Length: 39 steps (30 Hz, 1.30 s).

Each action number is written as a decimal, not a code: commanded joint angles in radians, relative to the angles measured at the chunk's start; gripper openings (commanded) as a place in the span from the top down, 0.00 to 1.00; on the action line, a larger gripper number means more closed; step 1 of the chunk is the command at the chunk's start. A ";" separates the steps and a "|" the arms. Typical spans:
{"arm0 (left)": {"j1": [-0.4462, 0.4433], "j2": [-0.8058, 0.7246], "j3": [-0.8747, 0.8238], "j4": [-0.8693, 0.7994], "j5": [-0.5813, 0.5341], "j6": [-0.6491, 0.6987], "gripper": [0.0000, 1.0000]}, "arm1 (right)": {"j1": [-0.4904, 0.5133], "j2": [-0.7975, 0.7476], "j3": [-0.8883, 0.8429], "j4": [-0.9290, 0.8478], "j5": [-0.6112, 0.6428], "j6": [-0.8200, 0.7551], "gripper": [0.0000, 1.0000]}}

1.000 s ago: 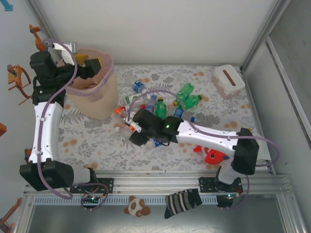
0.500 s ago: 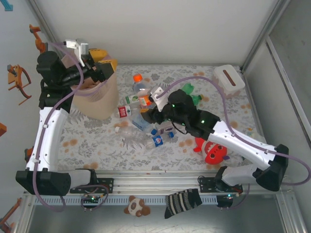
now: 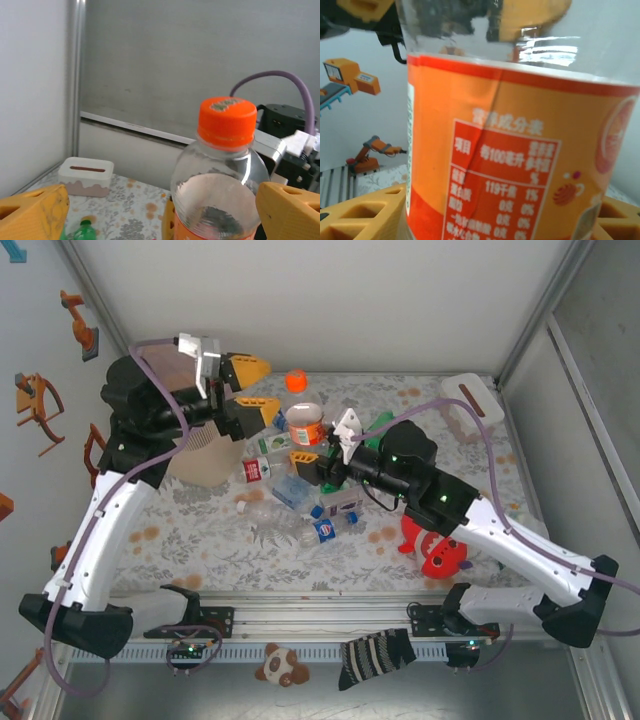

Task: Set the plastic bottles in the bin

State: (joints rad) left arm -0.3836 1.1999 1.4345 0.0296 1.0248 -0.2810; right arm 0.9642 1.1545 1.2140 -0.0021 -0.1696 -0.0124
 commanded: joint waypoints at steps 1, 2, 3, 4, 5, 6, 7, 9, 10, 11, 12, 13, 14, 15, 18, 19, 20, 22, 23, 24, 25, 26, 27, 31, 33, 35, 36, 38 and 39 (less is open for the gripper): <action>-0.034 -0.024 -0.009 0.036 0.056 0.034 0.03 | -0.003 -0.028 0.004 0.073 -0.053 -0.015 0.42; -0.044 -0.023 -0.009 0.039 0.064 0.038 0.03 | -0.003 -0.030 0.007 0.074 -0.061 -0.015 0.42; -0.057 -0.022 -0.011 0.043 0.072 0.042 0.02 | -0.004 -0.032 0.009 0.076 -0.072 -0.015 0.42; -0.070 -0.022 -0.009 0.048 0.084 0.046 0.02 | -0.003 -0.032 0.010 0.080 -0.082 -0.015 0.42; -0.081 -0.019 -0.011 0.051 0.092 0.049 0.01 | -0.004 -0.033 0.011 0.080 -0.089 -0.015 0.42; -0.092 -0.017 -0.010 0.055 0.101 0.050 0.01 | -0.003 -0.033 0.013 0.082 -0.097 -0.015 0.42; -0.104 -0.016 -0.009 0.058 0.110 0.052 0.01 | -0.004 -0.032 0.016 0.082 -0.104 -0.015 0.42; -0.127 -0.011 -0.006 0.058 0.122 0.058 0.01 | -0.004 -0.032 0.023 0.080 -0.117 -0.016 0.42; -0.136 -0.006 -0.002 0.058 0.123 0.061 0.01 | -0.003 -0.030 0.026 0.078 -0.127 -0.018 0.43; -0.143 -0.005 -0.001 0.058 0.124 0.062 0.01 | -0.004 -0.029 0.031 0.075 -0.134 -0.020 0.42; -0.151 0.000 0.003 0.059 0.125 0.065 0.01 | -0.004 -0.025 0.036 0.070 -0.142 -0.021 0.43; -0.159 0.002 0.007 0.059 0.126 0.066 0.02 | -0.004 -0.023 0.039 0.067 -0.150 -0.022 0.43; -0.164 0.006 0.011 0.058 0.126 0.066 0.02 | -0.003 -0.021 0.042 0.065 -0.159 -0.025 0.43; -0.171 0.010 0.014 0.061 0.129 0.068 0.03 | -0.003 -0.020 0.044 0.064 -0.163 -0.025 0.43; -0.185 0.019 0.022 0.065 0.132 0.068 0.07 | -0.002 -0.015 0.048 0.062 -0.171 -0.026 0.43; -0.187 0.020 0.025 0.064 0.133 0.068 0.08 | -0.004 -0.015 0.049 0.062 -0.171 -0.025 0.43; -0.188 0.021 0.026 0.062 0.133 0.068 0.08 | -0.003 -0.013 0.048 0.063 -0.171 -0.026 0.43; -0.191 0.021 0.026 0.063 0.133 0.068 0.12 | -0.002 -0.013 0.048 0.062 -0.172 -0.027 0.44; -0.191 0.023 0.028 0.064 0.134 0.068 0.13 | -0.002 -0.013 0.048 0.061 -0.173 -0.027 0.44; -0.193 0.024 0.028 0.064 0.133 0.066 0.13 | -0.003 -0.012 0.050 0.058 -0.173 -0.028 0.44; -0.194 0.023 0.030 0.064 0.132 0.066 0.15 | -0.003 -0.010 0.050 0.056 -0.171 -0.030 0.44; -0.195 0.023 0.030 0.064 0.132 0.066 0.17 | -0.003 -0.010 0.050 0.054 -0.169 -0.031 0.44; -0.196 0.024 0.029 0.068 0.131 0.067 0.19 | -0.003 -0.011 0.050 0.054 -0.169 -0.033 0.44; -0.199 0.020 0.029 0.070 0.129 0.066 0.26 | -0.002 -0.010 0.049 0.051 -0.165 -0.034 0.44; -0.199 0.018 0.028 0.069 0.127 0.066 0.30 | -0.003 -0.012 0.048 0.051 -0.162 -0.036 0.44; -0.199 0.018 0.026 0.069 0.124 0.066 0.32 | -0.003 -0.012 0.047 0.051 -0.162 -0.037 0.44; -0.199 0.017 0.025 0.069 0.123 0.066 0.35 | -0.002 -0.012 0.046 0.051 -0.160 -0.039 0.44; -0.198 0.017 0.026 0.068 0.123 0.066 0.37 | -0.002 -0.012 0.046 0.050 -0.157 -0.040 0.44; -0.198 0.017 0.025 0.069 0.123 0.067 0.39 | -0.003 -0.012 0.044 0.050 -0.154 -0.040 0.44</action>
State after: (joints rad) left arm -0.5774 1.2236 1.4349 0.0700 1.1275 -0.2276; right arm 0.9642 1.1450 1.2259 0.0315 -0.3252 -0.0315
